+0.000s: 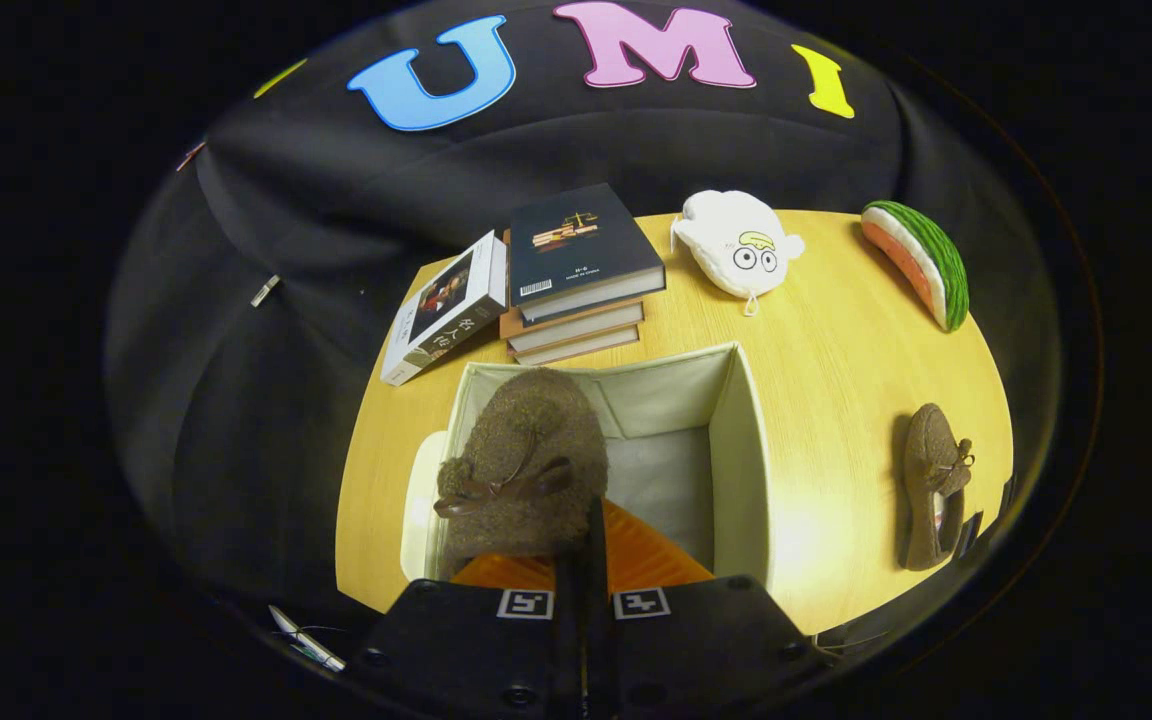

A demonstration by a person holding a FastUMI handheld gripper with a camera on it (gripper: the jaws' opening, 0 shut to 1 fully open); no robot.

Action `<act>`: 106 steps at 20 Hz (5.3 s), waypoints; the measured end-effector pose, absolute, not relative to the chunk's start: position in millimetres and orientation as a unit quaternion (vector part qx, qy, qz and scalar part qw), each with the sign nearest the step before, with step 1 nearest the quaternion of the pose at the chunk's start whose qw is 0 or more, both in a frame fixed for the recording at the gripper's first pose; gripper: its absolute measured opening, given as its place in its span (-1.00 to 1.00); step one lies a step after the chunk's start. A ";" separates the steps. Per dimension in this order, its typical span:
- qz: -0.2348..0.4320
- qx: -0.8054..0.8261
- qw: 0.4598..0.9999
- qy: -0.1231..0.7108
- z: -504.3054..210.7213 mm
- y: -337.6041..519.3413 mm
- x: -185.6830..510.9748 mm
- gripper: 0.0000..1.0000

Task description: Open the storage box then place both shoes into the box .Put the left shoe in first, then the right shoe, with the right side of both shoes facing outward in a uniform manner.

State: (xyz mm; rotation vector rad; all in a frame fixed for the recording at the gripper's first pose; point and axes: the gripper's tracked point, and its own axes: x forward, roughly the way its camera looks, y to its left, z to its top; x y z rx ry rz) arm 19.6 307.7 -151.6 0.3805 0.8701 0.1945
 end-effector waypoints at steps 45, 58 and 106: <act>0.085 0.125 0.926 0.346 -220.8 -47.9 -63.1 0.65; 0.064 0.048 0.902 0.425 -361.1 -79.4 -38.6 0.41; 0.090 0.145 0.878 0.447 -148.5 218.4 1.2 -0.90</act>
